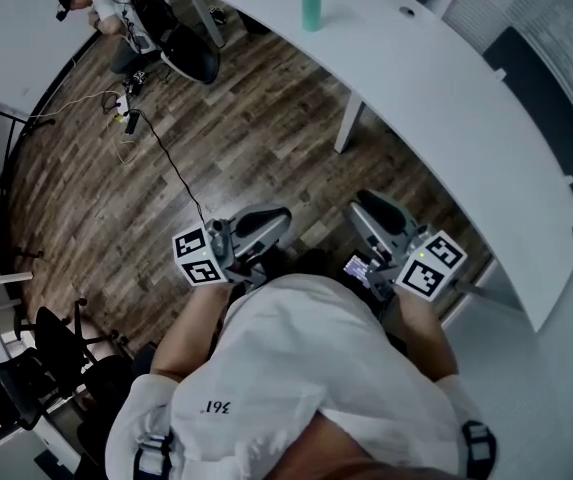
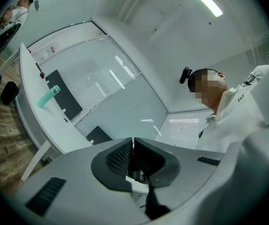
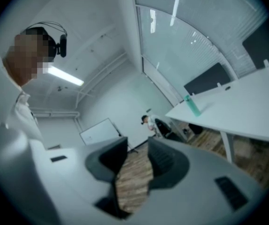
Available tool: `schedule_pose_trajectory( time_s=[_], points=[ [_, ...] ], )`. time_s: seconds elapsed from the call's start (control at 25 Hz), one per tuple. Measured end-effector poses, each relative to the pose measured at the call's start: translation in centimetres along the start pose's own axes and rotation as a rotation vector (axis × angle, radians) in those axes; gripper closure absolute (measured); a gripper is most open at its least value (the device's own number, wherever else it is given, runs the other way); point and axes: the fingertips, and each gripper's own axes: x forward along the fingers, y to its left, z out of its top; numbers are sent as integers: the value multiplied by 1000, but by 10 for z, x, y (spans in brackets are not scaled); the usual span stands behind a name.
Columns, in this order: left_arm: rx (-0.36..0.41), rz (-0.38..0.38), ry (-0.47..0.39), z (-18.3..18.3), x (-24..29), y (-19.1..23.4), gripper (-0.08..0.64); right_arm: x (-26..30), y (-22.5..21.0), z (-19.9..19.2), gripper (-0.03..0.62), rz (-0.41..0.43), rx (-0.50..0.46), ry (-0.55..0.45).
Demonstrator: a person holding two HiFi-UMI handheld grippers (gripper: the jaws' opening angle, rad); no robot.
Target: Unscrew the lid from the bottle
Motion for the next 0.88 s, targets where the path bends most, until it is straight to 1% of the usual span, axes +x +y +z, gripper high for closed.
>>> schedule_pose_trajectory(
  time_s=[0.08,0.24,0.44,0.64,0.88],
  points=[
    [0,-2,0,7,0,10,535,10,-4,4,462,-3,-3,-1],
    [11,-4,27,24,1,38,536,33,-13,11,462,-16,-11,-2],
    [-5,-28,38,53,4,79,535,70,-32,25,462,-58,-11,-11],
    [-25,-54,62,94,2,122,535,125,-49,43,462,-92,-3,-7],
    [-26,-64,89,149,-22,167,535,191,-58,64,462,-137,-8,-12]
  ],
)
